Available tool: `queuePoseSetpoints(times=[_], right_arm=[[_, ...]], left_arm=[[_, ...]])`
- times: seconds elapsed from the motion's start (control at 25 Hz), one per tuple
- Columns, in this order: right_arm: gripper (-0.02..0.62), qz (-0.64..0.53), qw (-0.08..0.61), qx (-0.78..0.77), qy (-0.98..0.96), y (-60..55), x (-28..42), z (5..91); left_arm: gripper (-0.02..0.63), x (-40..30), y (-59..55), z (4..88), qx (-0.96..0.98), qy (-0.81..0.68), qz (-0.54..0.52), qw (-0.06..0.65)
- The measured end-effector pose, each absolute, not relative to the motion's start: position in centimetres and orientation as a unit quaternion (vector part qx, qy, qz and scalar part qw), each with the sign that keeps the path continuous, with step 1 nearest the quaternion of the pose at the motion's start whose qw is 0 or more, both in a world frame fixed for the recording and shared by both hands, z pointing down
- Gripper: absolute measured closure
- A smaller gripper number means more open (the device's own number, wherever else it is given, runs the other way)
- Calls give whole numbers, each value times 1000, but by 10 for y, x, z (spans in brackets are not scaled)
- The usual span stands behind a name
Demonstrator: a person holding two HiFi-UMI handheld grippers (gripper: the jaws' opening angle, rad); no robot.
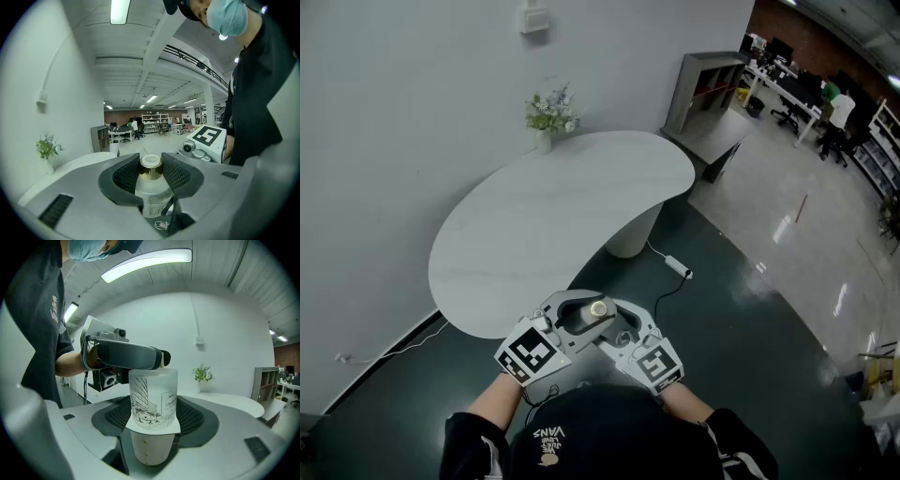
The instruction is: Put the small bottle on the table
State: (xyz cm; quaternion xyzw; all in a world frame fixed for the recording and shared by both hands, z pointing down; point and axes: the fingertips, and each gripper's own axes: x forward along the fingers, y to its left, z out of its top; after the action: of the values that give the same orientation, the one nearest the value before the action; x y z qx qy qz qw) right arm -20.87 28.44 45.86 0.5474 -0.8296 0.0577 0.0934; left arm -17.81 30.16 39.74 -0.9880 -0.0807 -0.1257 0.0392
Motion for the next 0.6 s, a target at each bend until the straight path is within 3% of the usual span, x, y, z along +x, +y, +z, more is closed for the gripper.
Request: queuePoseSetpoints(times=[0.6], right_arm=[[331, 68, 91, 514, -850, 219, -109, 467]], left_arm=[[445, -76, 233, 406, -990, -45, -134, 28]])
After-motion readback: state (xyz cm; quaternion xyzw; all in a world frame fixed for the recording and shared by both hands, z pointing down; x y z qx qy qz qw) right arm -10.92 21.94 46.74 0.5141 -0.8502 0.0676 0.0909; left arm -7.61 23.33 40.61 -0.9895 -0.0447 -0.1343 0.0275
